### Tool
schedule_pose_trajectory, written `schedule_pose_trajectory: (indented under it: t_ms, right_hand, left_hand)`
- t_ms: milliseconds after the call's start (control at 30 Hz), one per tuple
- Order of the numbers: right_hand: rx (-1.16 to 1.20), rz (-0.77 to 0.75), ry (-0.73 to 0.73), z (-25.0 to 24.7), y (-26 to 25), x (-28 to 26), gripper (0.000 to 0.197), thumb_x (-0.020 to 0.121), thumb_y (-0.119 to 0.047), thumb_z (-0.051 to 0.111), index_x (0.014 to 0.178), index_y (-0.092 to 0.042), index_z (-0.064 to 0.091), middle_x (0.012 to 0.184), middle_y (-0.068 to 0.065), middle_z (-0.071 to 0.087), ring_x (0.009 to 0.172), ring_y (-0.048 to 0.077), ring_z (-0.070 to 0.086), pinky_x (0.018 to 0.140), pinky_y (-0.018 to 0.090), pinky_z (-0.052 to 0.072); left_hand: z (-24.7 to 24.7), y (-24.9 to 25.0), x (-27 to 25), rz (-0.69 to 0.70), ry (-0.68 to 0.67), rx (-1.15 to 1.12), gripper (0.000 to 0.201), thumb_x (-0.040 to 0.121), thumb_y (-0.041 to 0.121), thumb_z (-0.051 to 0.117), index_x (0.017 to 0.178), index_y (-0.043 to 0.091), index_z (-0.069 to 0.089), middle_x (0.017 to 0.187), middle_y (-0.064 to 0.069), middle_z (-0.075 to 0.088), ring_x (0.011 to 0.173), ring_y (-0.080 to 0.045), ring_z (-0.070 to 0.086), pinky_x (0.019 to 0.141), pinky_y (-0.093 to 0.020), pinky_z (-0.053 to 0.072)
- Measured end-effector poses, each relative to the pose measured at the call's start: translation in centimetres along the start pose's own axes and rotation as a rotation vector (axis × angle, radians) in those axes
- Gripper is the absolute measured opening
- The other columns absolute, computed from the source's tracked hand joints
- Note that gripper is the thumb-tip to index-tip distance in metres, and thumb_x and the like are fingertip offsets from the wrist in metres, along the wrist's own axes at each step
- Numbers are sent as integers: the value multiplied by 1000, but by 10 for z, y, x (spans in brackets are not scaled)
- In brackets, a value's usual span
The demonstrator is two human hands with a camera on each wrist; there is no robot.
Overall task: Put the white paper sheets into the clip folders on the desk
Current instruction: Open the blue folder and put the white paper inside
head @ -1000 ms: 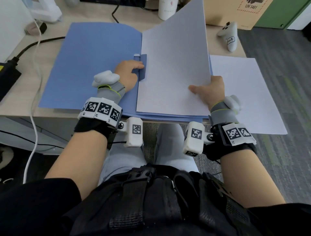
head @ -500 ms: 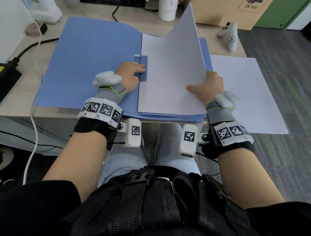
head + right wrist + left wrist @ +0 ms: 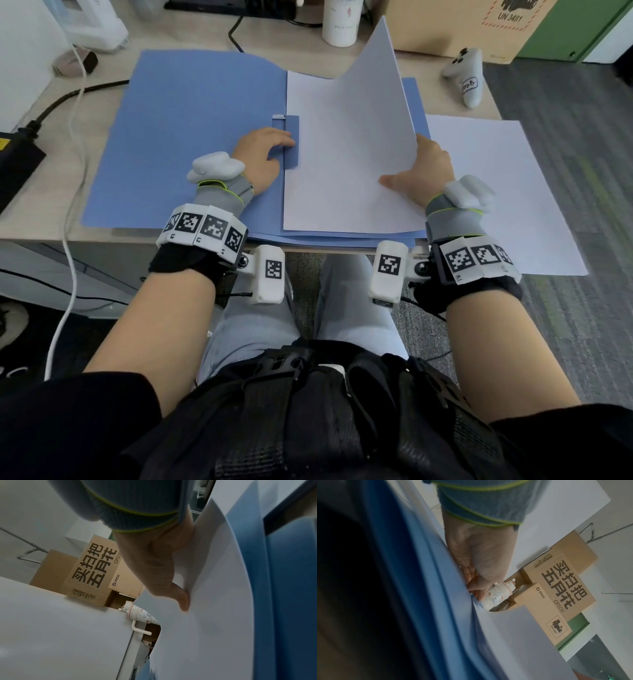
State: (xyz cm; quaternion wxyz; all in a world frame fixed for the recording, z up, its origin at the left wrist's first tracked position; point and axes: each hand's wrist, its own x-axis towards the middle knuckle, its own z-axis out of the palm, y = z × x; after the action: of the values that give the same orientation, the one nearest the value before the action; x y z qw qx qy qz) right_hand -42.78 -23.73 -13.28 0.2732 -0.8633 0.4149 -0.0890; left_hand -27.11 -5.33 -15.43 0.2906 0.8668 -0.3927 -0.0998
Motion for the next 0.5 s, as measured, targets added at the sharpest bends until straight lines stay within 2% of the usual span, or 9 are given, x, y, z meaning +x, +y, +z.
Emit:
schedule_pose_trajectory:
  t_ms: [200, 367, 467, 500]
  right_hand:
    - [-99, 2, -30, 4, -1, -7, 69, 75, -30, 74, 131, -12, 39, 123, 16, 55, 109, 36, 56, 84, 39, 48]
    - [-189, 22, 52, 4, -4, -11, 79, 72, -30, 78, 134, -7, 33, 133, 14, 41, 118, 35, 48, 88, 41, 42]
    - [-283, 26, 191, 14, -9, -10, 75, 65, -21, 80, 129, -11, 42, 141, 10, 34, 127, 30, 37, 84, 38, 32]
    - [-291, 1, 239, 17, -12, -11, 68, 66, -14, 77, 126, -13, 47, 145, 8, 33, 132, 28, 33, 88, 40, 31]
  left_hand:
    - [-1, 0, -6, -5, -39, 124, 53, 85, -14, 34, 133, 4, 50, 148, -7, 41, 136, -28, 35, 109, -24, 24]
    - [2, 8, -1, 74, -174, 253, 48, 89, -11, 33, 135, -5, 43, 151, -12, 33, 141, -32, 26, 113, -32, 26]
    - [4, 9, -2, 33, -205, 390, 52, 92, -3, 33, 143, 7, 36, 155, 0, 27, 148, -28, 6, 116, -35, 16]
    - [3, 9, -5, 13, -192, 461, 54, 92, 1, 33, 144, 14, 34, 155, 5, 26, 148, -24, 2, 114, -37, 16]
